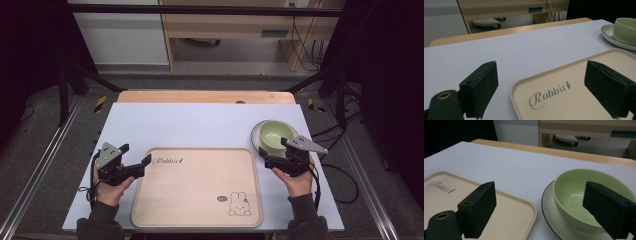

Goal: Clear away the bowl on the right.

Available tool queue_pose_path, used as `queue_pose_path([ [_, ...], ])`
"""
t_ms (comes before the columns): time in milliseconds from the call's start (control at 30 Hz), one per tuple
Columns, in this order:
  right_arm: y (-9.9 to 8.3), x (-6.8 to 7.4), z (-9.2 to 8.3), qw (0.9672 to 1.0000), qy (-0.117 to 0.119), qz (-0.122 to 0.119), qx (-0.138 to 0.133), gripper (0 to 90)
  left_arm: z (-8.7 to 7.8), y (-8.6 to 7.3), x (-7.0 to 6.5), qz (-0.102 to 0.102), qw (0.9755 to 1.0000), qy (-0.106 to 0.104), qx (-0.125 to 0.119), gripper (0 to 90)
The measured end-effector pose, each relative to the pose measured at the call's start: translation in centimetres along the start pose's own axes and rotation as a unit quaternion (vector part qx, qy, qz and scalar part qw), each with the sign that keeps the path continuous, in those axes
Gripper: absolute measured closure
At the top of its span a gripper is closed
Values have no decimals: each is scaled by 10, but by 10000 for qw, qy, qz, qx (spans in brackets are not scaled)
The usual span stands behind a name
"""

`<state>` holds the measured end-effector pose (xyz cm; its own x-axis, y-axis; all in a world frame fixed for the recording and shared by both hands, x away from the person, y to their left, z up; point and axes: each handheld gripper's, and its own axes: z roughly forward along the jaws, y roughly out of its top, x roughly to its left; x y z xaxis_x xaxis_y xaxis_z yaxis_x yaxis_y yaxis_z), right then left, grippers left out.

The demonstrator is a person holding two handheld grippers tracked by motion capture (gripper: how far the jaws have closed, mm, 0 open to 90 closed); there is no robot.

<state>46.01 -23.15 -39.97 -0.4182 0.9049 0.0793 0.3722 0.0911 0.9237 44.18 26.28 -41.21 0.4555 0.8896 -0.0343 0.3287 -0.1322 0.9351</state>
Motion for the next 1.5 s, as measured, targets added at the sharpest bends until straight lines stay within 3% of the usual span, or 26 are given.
queue_pose_path([
  [467, 5, -13, -2, 9998, -167, 128, -60, 121, 1, 1, 1, -53, 10000, -21, -58, 115],
  [900, 8, -26, -4, 9983, -522, 241, 14, 136, 8, 3, -4, 34, 10000, -88, -11, 115],
  [1500, 17, -49, 8, 9954, -780, 517, 209, 156, 8, 2, -4, 64, 9999, -73, 44, 116],
])
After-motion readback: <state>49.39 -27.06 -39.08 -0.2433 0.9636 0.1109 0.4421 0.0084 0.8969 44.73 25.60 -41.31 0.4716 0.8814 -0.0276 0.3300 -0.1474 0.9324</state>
